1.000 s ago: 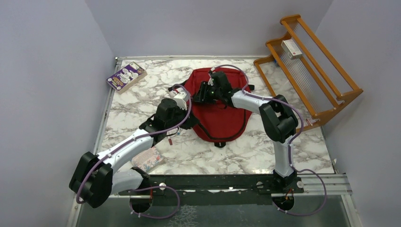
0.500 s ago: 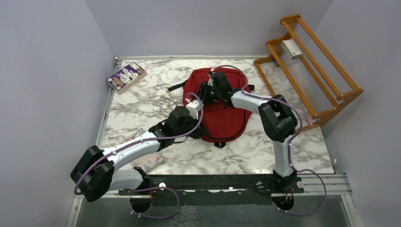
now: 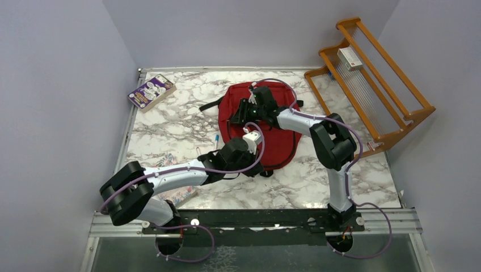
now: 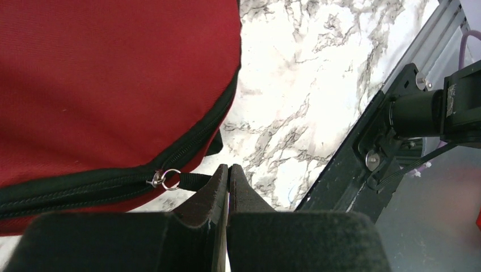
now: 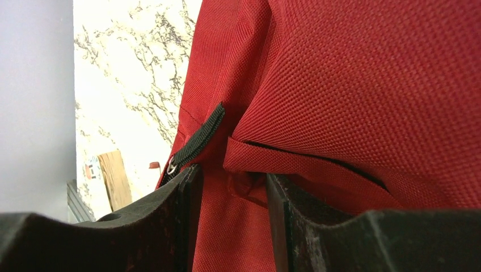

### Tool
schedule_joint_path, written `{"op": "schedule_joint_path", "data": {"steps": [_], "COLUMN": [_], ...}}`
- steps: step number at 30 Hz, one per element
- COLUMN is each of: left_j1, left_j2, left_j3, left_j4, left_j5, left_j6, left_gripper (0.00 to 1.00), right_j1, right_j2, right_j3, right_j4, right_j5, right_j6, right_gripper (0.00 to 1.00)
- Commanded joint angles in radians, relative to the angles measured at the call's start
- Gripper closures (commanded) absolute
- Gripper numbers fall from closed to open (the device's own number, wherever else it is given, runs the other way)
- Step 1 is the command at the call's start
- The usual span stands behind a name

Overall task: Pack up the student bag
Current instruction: Unzip the student bag at the center of the board.

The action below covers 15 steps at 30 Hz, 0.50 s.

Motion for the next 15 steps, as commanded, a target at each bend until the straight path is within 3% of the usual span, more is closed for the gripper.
{"op": "schedule_joint_path", "data": {"steps": [1,15], "left_j1": [-0.061,-0.108], "left_j2": [0.052,0.153], "left_j3": [0.057,0.117], "left_j4": [0.081,0.129], "left_j5": [0.009,-0.018], "left_j6": [-0.023,0.003], "left_gripper": [1.00,1.00], "right_j1": [-0.012,-0.012], "right_j2": [0.026,0.005], "right_j3": [0.046,0.036], "right_j4": [0.048,0.062], "right_j5": [-0.015,-0.060], "right_j6": [-0.007,-0.039], "right_gripper": [0.51,0.50]}}
